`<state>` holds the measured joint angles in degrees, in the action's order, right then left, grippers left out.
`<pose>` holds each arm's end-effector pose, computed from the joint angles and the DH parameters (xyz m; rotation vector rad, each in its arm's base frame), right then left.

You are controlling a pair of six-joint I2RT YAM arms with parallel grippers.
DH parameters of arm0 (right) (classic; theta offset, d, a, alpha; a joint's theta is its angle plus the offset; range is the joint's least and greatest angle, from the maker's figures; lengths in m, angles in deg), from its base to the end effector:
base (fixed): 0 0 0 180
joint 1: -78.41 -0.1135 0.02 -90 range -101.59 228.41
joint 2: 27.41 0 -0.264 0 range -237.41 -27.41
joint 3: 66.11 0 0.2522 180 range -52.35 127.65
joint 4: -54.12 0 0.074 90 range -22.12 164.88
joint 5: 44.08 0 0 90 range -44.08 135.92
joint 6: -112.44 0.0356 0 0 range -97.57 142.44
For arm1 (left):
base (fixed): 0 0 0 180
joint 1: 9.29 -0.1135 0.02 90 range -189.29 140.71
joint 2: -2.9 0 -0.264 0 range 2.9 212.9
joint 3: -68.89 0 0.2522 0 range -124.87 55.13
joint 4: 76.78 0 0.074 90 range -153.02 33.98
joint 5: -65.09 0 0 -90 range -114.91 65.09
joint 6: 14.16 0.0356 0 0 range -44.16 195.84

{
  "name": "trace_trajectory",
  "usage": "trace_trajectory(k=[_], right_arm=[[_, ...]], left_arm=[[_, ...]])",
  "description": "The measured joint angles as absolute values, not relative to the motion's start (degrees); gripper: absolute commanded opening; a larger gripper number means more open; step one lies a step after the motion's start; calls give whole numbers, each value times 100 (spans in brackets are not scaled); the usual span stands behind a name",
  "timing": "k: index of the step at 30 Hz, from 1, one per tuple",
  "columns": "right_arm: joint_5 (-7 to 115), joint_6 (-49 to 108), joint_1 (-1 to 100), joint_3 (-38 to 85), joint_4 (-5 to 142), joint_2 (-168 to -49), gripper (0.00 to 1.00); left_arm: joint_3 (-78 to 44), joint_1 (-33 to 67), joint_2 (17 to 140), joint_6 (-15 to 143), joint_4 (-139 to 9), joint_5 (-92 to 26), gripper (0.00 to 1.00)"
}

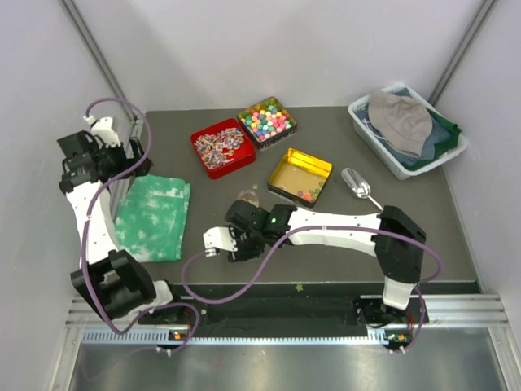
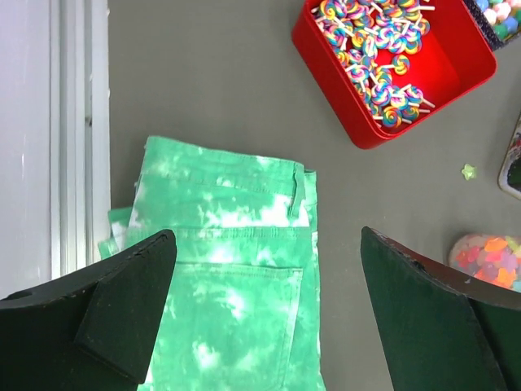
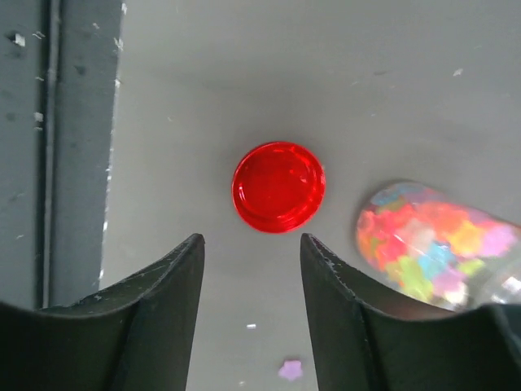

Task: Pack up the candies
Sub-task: Pick up the bottle lid at the center of the board.

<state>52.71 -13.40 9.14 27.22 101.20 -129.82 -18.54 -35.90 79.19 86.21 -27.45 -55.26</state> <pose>0.1329 0.3631 0.2407 -2.0801 1.5342 0.3729 0.2648 0.1126 0.3540 -0.0230 2.1414 -0.2191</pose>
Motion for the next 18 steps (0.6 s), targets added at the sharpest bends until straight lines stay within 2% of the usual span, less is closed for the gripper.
trace_trajectory(k=[10, 18], right_arm=[[5127, -1327, 789, 2530, 9530, -13596, 45], [5022, -1268, 754, 2530, 9281, -14044, 35]], left_arm=[[-1354, -3926, 7521, 8271, -2911, -6000, 99], [-1205, -3946, 7335, 8064, -3051, -6142, 99]])
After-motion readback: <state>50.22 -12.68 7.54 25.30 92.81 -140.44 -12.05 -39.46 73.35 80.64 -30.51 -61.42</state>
